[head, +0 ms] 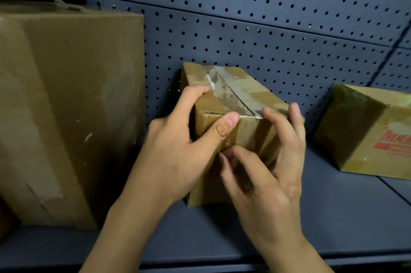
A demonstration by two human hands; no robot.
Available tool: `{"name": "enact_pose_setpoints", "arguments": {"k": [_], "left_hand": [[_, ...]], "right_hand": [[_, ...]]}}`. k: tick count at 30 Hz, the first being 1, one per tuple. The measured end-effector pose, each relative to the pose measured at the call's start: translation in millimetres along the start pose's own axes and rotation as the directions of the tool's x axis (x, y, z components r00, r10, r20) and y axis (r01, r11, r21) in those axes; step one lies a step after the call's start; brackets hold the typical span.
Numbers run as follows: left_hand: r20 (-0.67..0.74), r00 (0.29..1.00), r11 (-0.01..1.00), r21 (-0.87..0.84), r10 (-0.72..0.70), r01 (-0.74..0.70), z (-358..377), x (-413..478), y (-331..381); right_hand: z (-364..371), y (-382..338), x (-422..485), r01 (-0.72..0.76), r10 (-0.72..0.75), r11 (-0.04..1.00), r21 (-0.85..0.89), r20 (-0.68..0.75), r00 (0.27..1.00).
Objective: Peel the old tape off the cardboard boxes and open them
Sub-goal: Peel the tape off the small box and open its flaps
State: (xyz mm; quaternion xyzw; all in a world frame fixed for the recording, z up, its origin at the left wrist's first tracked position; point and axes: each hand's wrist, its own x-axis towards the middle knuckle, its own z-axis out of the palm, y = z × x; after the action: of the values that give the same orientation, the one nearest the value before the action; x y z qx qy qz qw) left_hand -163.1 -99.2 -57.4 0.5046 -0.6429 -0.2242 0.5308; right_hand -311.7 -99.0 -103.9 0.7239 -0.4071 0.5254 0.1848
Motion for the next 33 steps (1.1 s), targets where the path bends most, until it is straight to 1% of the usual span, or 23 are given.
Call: {"name": "enact_pose_setpoints", "arguments": {"k": [9, 14, 21, 25, 29, 33], "left_hand": [[0.017, 1.000, 1.000, -0.011, 0.012, -0.012, -0.9, -1.5, 3.3], [0.029, 1.000, 1.000, -0.021, -0.004, 0.004, -1.4, -0.2, 1.9], [0.043, 0.999, 1.000, -0.022, -0.017, 0.018, -1.2, -0.8, 0.6], [0.046, 0.998, 0.999, 0.016, -0.049, 0.048, -0.4, -1.3, -1.7], [0.053, 0.997, 0.998, 0.037, -0.060, 0.058, -0.8, -0.5, -3.6], [0.070, 0.997, 0.997, 0.066, -0.029, 0.025, -4.8, 3.0, -9.5]], "right_hand": [[-0.1, -1.7, 3.0, -0.015, 0.015, 1.000, -0.012, -0.004, 1.000], [-2.6, -1.0, 1.6, -0.006, 0.006, 1.000, -0.007, 0.007, 1.000], [1.1, 0.9, -0.8, 0.016, -0.017, 1.000, -0.017, -0.035, 0.999], [5.5, -1.0, -0.5, 0.004, -0.007, 0.998, -0.060, -0.047, 0.999], [5.7, -4.6, 0.2, -0.017, 0.014, 0.996, -0.084, -0.030, 0.999], [-4.9, -4.6, 2.7, -0.019, 0.019, 0.998, -0.061, -0.003, 1.000]]}}
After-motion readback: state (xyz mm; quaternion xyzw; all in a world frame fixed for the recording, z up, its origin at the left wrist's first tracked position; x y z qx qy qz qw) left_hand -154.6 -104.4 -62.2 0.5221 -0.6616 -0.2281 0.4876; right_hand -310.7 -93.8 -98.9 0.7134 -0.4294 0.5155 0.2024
